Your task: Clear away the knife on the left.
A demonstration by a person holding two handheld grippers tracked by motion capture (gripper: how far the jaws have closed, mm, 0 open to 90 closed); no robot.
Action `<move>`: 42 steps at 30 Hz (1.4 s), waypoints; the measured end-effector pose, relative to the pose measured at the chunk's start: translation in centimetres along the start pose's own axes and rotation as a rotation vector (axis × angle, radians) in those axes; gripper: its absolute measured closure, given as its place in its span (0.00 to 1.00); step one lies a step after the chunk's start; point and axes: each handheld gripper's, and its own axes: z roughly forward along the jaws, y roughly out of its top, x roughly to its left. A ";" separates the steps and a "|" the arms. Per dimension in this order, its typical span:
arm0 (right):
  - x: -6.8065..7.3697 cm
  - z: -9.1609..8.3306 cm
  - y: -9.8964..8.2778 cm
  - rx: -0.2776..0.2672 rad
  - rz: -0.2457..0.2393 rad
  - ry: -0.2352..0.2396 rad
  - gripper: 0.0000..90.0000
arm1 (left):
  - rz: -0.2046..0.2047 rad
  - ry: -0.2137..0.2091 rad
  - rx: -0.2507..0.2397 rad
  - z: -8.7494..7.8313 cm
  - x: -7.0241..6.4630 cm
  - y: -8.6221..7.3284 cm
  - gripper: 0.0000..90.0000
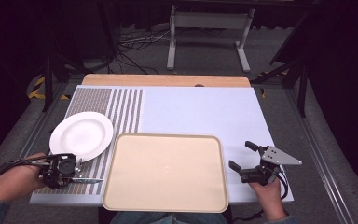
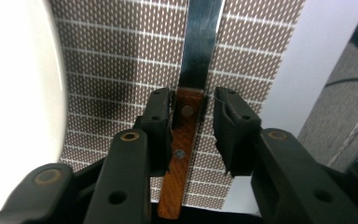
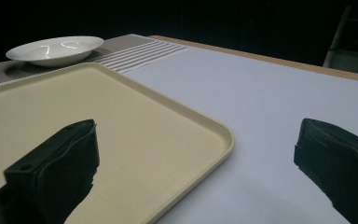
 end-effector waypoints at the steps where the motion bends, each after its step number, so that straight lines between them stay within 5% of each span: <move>1: 0.0 0.0 0.0 0.004 -0.001 -0.003 0.01 | -0.004 -0.002 0.021 0.0 0.1 0.1 0.80; 19: 0.0 0.0 -0.1 0.006 0.000 -0.002 0.01 | 0.028 -0.002 0.051 0.1 -0.1 0.5 0.86; 29: -0.1 0.0 -0.1 0.004 0.005 0.000 0.01 | -0.016 -0.011 0.023 -1.0 -0.1 -0.1 0.86; 35: -0.1 0.0 -0.1 -0.001 0.013 0.000 0.01 | -0.118 -0.013 -0.043 -3.1 0.3 -0.7 0.86; 42: -0.2 -0.1 -0.1 -0.001 0.020 0.001 0.01 | -0.173 -0.003 -0.105 -5.2 0.6 -1.3 0.86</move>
